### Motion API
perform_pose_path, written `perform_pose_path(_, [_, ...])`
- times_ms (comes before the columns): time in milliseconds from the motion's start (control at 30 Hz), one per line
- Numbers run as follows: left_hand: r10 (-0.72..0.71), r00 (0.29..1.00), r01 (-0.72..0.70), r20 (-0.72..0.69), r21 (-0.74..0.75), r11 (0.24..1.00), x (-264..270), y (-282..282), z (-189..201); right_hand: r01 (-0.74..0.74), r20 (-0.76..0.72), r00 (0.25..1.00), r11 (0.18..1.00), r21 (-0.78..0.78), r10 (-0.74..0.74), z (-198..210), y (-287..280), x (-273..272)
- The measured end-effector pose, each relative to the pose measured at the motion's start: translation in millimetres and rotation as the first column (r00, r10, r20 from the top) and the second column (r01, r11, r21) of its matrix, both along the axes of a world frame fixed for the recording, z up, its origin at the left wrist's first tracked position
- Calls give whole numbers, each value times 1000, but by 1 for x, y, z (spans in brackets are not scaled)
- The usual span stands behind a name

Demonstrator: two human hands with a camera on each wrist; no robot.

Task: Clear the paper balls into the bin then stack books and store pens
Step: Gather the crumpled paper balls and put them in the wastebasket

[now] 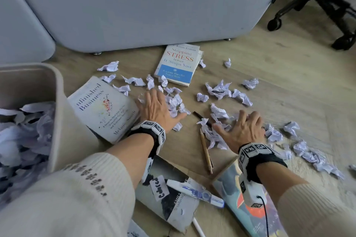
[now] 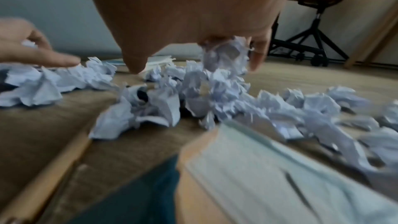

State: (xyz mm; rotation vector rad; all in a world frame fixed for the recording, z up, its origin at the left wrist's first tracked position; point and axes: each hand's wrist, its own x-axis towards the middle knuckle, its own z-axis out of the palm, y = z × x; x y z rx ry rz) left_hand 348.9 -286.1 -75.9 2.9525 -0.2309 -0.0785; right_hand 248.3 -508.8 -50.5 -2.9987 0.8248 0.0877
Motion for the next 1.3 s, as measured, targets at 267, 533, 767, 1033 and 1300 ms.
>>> perform_pose_path(267, [-192,979,201,-61,190,961,-3,-3,-25,-4,-282,959,1000,-23,-2,-34,21,-19])
perform_pose_path(533, [-223,934,254,-278,79,964,-23,-16,-8,-227,-243,926,942,245,287,-25,22,-21])
perform_pose_path(767, [-168,965,147,-204,-111,983,-51,-20,39,-221,-32,967,892,393,254,10,14,-20])
perform_pose_path(1033, [-235,972,223,3,-322,920,-84,2,148,-198,91,980,880,432,176,109,23,-24])
perform_pose_path(1300, [-201,943,303,266,-435,848,-123,111,285,-589,560,773,666,457,299,245,168,10])
